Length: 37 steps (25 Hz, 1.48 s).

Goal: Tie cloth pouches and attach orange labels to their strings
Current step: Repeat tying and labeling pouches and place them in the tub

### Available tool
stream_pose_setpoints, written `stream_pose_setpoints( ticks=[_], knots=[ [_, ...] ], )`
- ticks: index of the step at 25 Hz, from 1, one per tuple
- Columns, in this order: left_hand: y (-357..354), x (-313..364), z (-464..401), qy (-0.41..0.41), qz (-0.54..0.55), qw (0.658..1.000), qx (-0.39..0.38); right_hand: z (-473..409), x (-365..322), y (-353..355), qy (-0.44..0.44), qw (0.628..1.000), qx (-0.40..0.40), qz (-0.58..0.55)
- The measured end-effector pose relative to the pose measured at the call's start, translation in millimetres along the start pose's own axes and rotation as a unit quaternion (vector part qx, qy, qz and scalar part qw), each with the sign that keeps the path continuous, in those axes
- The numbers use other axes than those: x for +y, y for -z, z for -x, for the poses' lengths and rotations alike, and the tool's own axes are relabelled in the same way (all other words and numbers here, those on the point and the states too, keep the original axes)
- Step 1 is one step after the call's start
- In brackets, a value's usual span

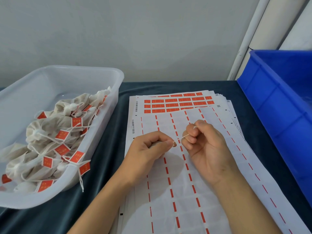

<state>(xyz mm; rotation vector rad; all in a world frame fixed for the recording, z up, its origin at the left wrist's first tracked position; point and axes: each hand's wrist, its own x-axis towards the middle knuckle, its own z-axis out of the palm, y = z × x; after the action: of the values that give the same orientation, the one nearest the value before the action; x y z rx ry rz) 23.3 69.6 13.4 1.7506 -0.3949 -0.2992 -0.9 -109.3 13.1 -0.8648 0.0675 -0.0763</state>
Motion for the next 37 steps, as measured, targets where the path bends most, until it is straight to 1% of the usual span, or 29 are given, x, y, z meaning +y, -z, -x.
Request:
stream_pose_setpoints(
  ticks=[4,8,9,10,11,13,14,15,16,18,19,20,21,25,28,30,31,33,34,36,37],
  knots=[
    [-2,-1,3,-0.01,-0.005,1.0,0.003,2,-2,2,0.01,0.994,-0.01,0.112],
    [-5,-2,3,-0.007,-0.029,0.999,0.024,1,0,6,0.007,0.991,0.024,0.134],
    [-5,-1,3,-0.006,-0.029,0.999,0.032,2,0,6,0.008,0.987,0.033,0.159],
    [-5,0,3,-0.008,-0.019,0.999,0.043,2,1,5,0.01,0.978,0.039,0.206],
    [-4,1,2,-0.015,0.001,0.998,0.057,2,1,4,0.015,0.961,0.044,0.272],
    [-1,2,3,-0.042,0.057,0.993,0.095,4,-3,-1,0.037,0.908,0.046,0.414],
    [1,3,4,-0.053,0.08,0.988,0.119,5,-8,-3,0.048,0.878,0.034,0.476],
    [3,2,3,-0.056,0.096,0.984,0.142,6,-13,-6,0.048,0.84,0.018,0.541],
    [5,0,3,-0.052,0.105,0.979,0.165,7,-19,-9,0.033,0.786,-0.002,0.617],
    [7,-4,1,-0.027,0.1,0.973,0.207,9,-25,-11,-0.051,0.644,-0.044,0.762],
    [7,-6,0,-0.014,0.095,0.97,0.223,10,-25,-9,-0.09,0.582,-0.062,0.806],
    [7,-8,-2,-0.002,0.091,0.968,0.234,10,-26,-7,-0.115,0.545,-0.076,0.827],
    [6,-9,-3,0.007,0.087,0.967,0.24,10,-28,-5,-0.124,0.531,-0.08,0.835],
    [4,-10,-6,0.038,0.061,0.964,0.256,-12,-39,8,-0.113,0.543,-0.06,0.83],
    [6,-8,-6,0.033,0.069,0.963,0.259,-38,-36,10,-0.088,0.542,-0.075,0.833],
    [8,-5,-5,0.013,0.095,0.963,0.253,-53,-30,6,-0.04,0.532,-0.07,0.843],
    [9,-4,-4,0.002,0.11,0.962,0.249,-59,-28,0,-0.009,0.516,-0.06,0.854],
    [10,-3,-2,-0.004,0.115,0.963,0.245,-64,-26,-15,0.055,0.469,-0.043,0.88],
    [10,-3,-2,-0.002,0.109,0.963,0.245,-60,-26,-23,0.083,0.462,-0.027,0.883],
    [9,-4,-3,0.005,0.102,0.964,0.244,-39,-25,-30,0.13,0.469,0.027,0.873],
    [9,-3,-4,0.007,0.098,0.965,0.243,-24,-23,-29,0.145,0.466,0.052,0.872]
  ],
)
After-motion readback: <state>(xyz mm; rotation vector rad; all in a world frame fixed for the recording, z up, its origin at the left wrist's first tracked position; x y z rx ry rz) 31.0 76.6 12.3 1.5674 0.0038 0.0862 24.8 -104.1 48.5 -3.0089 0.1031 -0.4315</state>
